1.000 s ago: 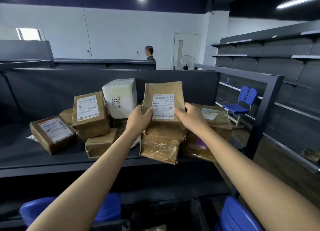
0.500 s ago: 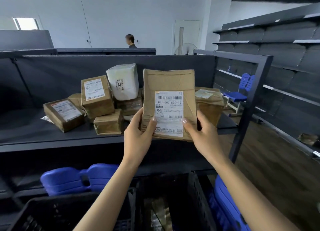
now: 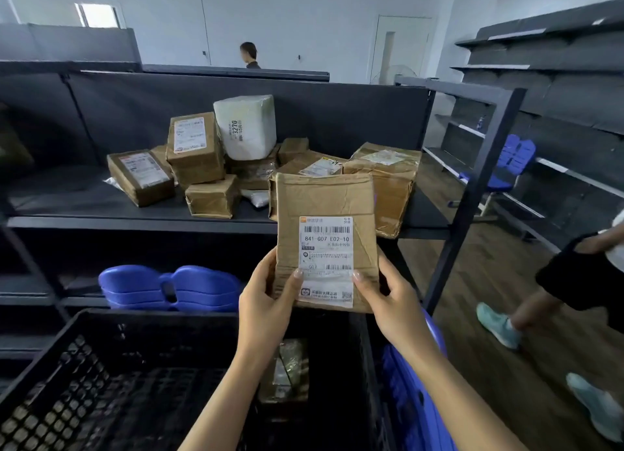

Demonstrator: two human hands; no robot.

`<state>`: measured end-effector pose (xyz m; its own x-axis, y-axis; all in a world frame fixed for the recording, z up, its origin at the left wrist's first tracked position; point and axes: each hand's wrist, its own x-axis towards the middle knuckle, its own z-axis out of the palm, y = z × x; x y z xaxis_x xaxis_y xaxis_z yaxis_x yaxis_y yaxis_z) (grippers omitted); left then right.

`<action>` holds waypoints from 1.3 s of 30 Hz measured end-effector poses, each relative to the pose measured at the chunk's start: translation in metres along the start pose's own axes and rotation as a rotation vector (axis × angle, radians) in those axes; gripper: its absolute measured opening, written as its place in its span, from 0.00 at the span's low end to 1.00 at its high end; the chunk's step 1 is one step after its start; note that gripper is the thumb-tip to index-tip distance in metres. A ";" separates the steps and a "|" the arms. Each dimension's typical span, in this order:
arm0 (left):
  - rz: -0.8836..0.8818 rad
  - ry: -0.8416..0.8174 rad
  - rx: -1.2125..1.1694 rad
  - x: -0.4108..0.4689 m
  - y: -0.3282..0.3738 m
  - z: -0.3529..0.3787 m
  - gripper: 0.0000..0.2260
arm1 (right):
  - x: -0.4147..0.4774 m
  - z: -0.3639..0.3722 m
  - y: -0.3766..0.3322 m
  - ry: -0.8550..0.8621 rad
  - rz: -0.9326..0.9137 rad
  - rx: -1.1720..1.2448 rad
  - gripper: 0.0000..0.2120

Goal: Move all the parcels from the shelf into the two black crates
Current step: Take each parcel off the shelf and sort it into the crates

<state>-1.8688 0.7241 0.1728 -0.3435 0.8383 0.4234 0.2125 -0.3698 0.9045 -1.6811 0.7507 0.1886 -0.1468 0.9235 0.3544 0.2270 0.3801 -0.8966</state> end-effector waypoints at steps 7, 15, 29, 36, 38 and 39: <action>-0.040 -0.015 0.051 -0.024 -0.012 -0.002 0.20 | -0.025 0.004 0.017 0.010 0.087 0.042 0.24; -0.112 -0.088 0.071 -0.028 -0.021 -0.005 0.20 | -0.035 0.015 0.028 0.062 0.180 0.006 0.19; -0.405 -0.433 0.392 -0.046 -0.134 0.026 0.12 | -0.060 0.039 0.141 0.114 0.540 -0.211 0.19; -0.517 -0.482 0.470 -0.060 -0.211 0.038 0.14 | -0.079 0.061 0.208 0.129 0.584 -0.339 0.13; -0.537 -0.486 0.481 -0.067 -0.228 0.040 0.14 | -0.083 0.068 0.221 0.119 0.587 -0.348 0.13; -0.553 -0.484 0.480 -0.071 -0.235 0.040 0.14 | -0.085 0.071 0.228 0.112 0.586 -0.348 0.13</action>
<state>-1.8575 0.7676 -0.0718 -0.1085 0.9658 -0.2355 0.5300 0.2566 0.8082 -1.6855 0.7552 -0.0645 0.1904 0.9743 -0.1206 0.5373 -0.2062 -0.8178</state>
